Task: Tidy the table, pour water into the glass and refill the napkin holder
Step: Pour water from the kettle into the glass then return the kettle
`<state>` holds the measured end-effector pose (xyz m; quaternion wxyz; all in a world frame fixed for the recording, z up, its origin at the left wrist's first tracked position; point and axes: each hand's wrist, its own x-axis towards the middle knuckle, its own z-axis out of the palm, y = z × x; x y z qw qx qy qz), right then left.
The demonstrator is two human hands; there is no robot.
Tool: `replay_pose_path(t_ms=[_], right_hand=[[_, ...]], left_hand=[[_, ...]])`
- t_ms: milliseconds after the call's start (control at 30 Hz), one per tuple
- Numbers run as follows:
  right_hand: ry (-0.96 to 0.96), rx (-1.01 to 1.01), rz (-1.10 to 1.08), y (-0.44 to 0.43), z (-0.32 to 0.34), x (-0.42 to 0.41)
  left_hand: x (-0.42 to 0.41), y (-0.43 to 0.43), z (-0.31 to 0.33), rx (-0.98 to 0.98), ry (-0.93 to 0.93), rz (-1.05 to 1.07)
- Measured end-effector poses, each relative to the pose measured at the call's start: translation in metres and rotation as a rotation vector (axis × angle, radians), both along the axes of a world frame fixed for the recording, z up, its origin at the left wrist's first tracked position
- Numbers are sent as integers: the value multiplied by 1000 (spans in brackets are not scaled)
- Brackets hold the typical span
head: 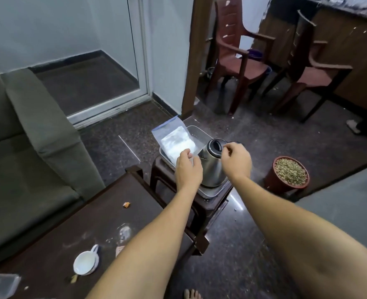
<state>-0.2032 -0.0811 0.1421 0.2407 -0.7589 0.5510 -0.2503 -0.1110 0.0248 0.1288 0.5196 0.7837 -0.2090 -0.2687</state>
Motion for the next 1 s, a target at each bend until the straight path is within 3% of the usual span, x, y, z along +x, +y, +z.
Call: replay_pose_path(t_ms=[267, 467, 633, 700, 800, 1000], right_hand=[[436, 115, 143, -106, -40, -27], [371, 86, 145, -127, -67, -23], [505, 12, 329, -138, -72, -29], [428, 145, 393, -140, -73, -32], [120, 453, 298, -143, -69, -30], [62, 531, 108, -145, -76, -24]], left_hand=[[-17, -70, -62, 176, 159, -31], [-13, -88, -79, 208, 177, 37], [7, -96, -82, 186, 211, 120], [14, -99, -83, 144, 255, 132], [19, -103, -87, 112, 300, 152], [12, -100, -89, 96, 357, 156]])
